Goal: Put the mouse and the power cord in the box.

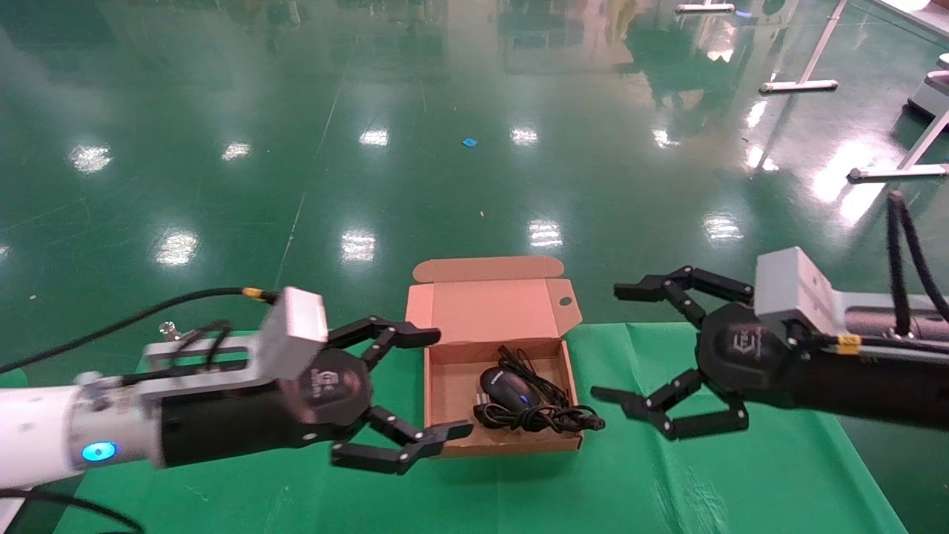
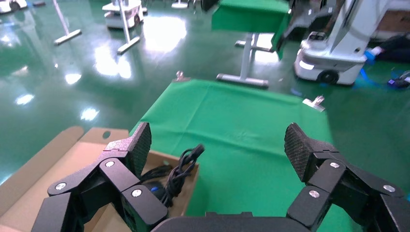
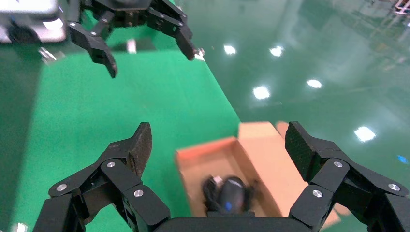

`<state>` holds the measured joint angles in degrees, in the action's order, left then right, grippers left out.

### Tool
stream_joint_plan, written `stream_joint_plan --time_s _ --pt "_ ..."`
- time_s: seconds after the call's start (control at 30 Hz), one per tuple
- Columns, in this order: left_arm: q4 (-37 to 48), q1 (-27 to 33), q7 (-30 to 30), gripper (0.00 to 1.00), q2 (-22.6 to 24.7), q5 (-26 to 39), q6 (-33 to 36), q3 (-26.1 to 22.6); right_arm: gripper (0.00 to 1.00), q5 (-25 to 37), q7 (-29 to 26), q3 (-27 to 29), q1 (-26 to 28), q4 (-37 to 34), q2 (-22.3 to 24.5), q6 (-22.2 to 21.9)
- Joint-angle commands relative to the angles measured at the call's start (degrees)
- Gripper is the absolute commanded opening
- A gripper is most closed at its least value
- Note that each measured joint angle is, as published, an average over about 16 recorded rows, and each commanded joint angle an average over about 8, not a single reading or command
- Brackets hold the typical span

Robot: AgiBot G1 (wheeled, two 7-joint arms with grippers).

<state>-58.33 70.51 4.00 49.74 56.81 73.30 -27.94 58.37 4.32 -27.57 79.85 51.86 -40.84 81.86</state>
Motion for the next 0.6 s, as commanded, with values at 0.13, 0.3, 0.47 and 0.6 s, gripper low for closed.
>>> stream_joint_plan --time_s 0.13,0.3,0.47,0.6 --pt "-3.80 -2.23 1.68 1.00 -3.67 -3.72 3.09 2.97 1.00 -3.96 -3.62 2.77 -4.39 5.21 1.40 0.92" --pt "-7.59 -4.45 3.36 1.00 -7.33 -7.44 6.17 5.94 1.00 -7.92 -7.23 5.54 -8.77 10.42 2.79 1.84" --pt "-11.43 -6.71 5.06 1.00 -11.04 -11.21 9.30 8.94 1.00 -11.93 -10.89 8.35 -13.21 15.69 4.20 2.77" --pt "-14.02 -8.23 6.21 1.00 -13.54 -13.75 11.40 10.97 1.00 -14.71 -13.44 10.30 -16.29 19.35 5.18 3.41"
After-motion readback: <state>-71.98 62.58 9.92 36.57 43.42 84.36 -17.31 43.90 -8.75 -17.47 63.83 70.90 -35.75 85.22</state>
